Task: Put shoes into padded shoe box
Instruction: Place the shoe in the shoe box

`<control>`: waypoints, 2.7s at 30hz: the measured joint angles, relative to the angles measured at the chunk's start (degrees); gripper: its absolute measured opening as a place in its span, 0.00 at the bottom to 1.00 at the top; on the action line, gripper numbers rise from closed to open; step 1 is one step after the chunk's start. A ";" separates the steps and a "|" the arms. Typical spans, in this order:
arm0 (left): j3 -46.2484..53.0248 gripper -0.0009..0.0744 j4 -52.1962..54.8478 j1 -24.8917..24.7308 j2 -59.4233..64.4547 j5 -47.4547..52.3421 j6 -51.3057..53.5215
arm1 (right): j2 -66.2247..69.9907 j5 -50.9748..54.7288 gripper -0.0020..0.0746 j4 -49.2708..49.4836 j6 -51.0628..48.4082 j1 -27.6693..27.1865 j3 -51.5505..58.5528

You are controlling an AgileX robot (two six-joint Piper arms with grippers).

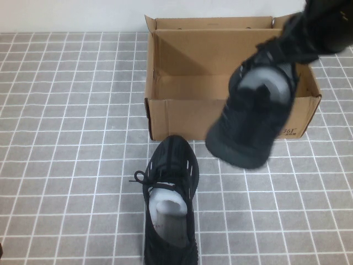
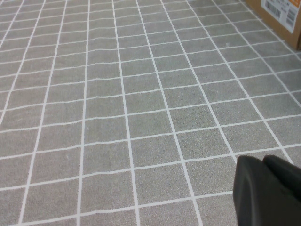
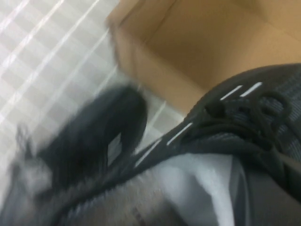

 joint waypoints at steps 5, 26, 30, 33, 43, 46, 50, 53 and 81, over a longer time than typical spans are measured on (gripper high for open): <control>0.00 0.01 0.00 0.00 0.00 0.00 0.00 | 5.42 -6.02 0.03 -4.19 14.91 0.00 -4.41; 0.00 0.01 0.00 0.00 0.00 0.00 0.00 | 28.73 -15.67 0.03 -9.78 21.20 -0.26 -25.46; 0.00 0.01 0.00 0.00 0.00 0.00 0.00 | 31.12 -16.56 0.03 -9.67 21.61 -1.45 -27.31; 0.00 0.01 0.00 0.00 0.00 0.00 0.00 | 32.40 -17.19 0.03 -9.67 24.33 -2.54 -27.42; 0.00 0.01 0.00 0.00 0.00 0.00 0.00 | 33.62 -21.95 0.03 -6.74 28.34 -2.97 -27.66; 0.00 0.01 0.00 0.00 0.00 0.00 0.00 | 33.85 -22.57 0.03 -5.96 28.32 -2.97 -27.66; 0.00 0.01 0.00 0.00 0.00 0.00 0.00 | 34.05 -22.79 0.03 -5.62 28.46 -2.97 -27.66; 0.00 0.01 0.00 0.00 0.00 0.00 0.00 | 34.05 -22.79 0.03 -5.62 28.46 -2.97 -27.66; 0.00 0.01 0.00 0.00 0.00 0.00 0.00 | 33.61 -22.15 0.03 -11.08 36.11 -0.91 -27.74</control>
